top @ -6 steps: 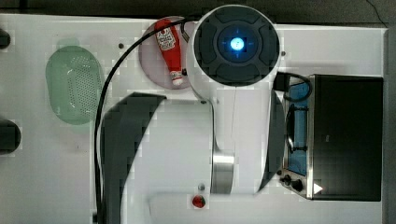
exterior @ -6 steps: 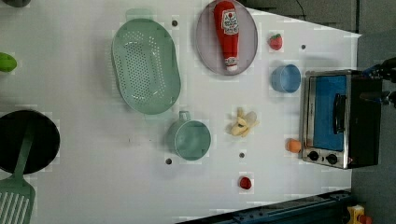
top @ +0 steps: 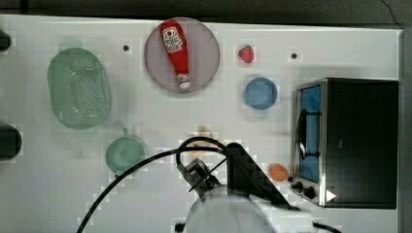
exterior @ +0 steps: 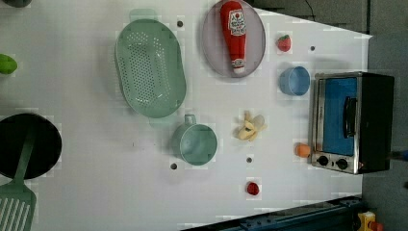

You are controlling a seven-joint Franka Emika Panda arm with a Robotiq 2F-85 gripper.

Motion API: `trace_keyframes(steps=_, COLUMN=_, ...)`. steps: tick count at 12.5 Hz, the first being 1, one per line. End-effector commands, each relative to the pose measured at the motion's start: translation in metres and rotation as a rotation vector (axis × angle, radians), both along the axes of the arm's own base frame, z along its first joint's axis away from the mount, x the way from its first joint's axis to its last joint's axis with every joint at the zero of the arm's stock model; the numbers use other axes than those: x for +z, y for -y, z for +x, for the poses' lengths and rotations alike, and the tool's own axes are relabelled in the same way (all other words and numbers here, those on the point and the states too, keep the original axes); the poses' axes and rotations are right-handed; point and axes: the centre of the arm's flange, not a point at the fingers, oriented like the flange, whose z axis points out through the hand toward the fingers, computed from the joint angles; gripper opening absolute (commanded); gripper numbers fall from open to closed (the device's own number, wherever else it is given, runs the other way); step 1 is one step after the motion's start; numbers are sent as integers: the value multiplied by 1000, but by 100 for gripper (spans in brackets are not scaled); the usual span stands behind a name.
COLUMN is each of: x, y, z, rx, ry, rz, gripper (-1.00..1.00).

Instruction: Pick banana from table and place on oven.

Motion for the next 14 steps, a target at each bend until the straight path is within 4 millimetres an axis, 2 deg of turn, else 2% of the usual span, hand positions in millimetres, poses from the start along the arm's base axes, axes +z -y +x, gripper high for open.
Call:
trace_keyframes(steps=1, x=-36, y=4, z=23, rx=15, ry=-59, rz=9, gripper=100)
trace_keyframes(steps=3, x=-72, y=2, z=45, rx=19, ry=-101, rz=10, gripper=100)
trace_keyframes(steps=8, x=-178, y=-1, z=105, rx=32, ry=-119, rz=12, gripper=100)
trace_keyframes(steps=11, x=-247, y=-1, z=117, rx=34, ry=-117, rz=15, gripper=100)
trace_keyframes(steps=14, x=-314, y=-2, z=114, rx=36, ry=-90, rz=18, gripper=100)
